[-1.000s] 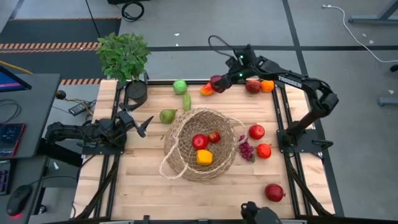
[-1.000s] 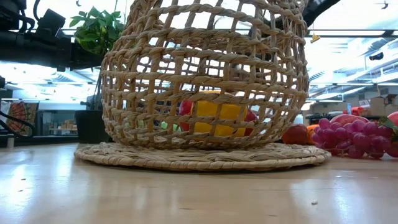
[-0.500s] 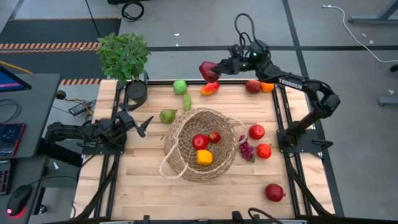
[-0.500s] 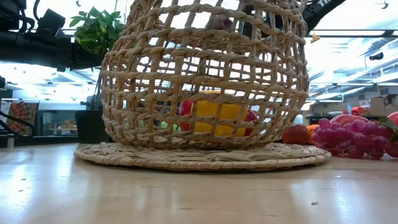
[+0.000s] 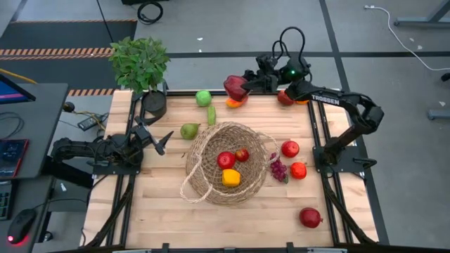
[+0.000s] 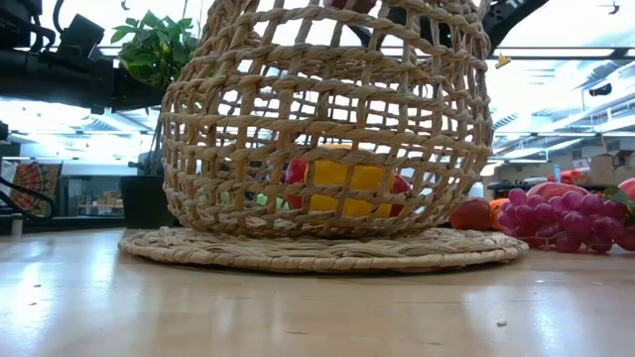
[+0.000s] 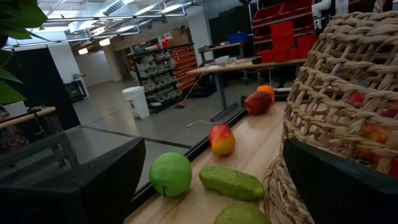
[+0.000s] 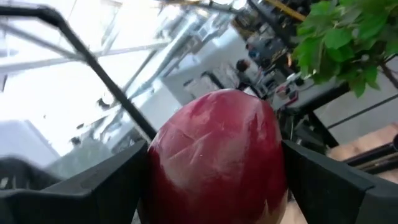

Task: Build produce basket
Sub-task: Put the red apple into the woven basket

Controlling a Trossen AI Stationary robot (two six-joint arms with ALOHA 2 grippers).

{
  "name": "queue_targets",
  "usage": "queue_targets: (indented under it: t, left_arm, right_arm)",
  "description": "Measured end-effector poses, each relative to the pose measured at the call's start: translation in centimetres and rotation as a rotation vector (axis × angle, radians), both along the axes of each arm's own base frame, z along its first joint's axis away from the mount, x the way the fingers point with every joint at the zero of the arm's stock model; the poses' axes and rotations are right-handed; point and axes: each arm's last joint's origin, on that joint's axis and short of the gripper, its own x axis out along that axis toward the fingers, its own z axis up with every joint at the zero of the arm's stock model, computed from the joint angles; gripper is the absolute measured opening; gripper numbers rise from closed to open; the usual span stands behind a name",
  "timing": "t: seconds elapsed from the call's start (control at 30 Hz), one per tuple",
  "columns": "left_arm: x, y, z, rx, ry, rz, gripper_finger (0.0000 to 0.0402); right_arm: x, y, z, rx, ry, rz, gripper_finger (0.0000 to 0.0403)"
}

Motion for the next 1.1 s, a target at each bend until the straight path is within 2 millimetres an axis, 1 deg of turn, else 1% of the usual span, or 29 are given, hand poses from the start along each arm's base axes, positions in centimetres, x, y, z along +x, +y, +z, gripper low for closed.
queue_targets:
  t: [0.13, 0.3, 0.4, 0.53, 0.7, 0.8, 0.97, 1.1]
  left_arm:
    - [0.0, 0.0, 0.0, 0.000, 0.000, 0.000, 0.0388]
    - [0.0, 0.0, 0.0, 0.000, 0.000, 0.000, 0.0388]
    - [0.0, 0.0, 0.0, 0.000, 0.000, 0.000, 0.0388]
    - [0.0, 0.0, 0.0, 0.000, 0.000, 0.000, 0.0388]
    - [0.0, 0.0, 0.0, 0.000, 0.000, 0.000, 0.0388]
    - [0.0, 0.0, 0.0, 0.000, 0.000, 0.000, 0.0388]
    - [0.0, 0.0, 0.0, 0.000, 0.000, 0.000, 0.0388]
    - [0.0, 0.0, 0.0, 0.000, 0.000, 0.000, 0.0388]
  right_arm:
    - [1.1, 1.5, -0.1, -0.015, -0.007, 0.000, 0.0357]
    - [2.2, 2.6, -1.1, -0.007, 0.073, 0.034, 0.0357]
    - [2.3, 3.0, -1.2, -0.012, 0.090, 0.087, 0.0357]
    - [1.9, 3.4, -1.0, -0.015, 0.123, 0.150, 0.0357]
    - [1.8, 3.7, -1.0, -0.051, 0.130, 0.150, 0.0357]
    - [2.1, 4.0, -0.4, -0.068, 0.149, 0.162, 0.0357]
    - [3.0, 5.3, 1.1, -0.217, 0.187, 0.128, 0.0357]
    - [3.6, 6.7, 1.8, -0.411, 0.248, 0.018, 0.0357]
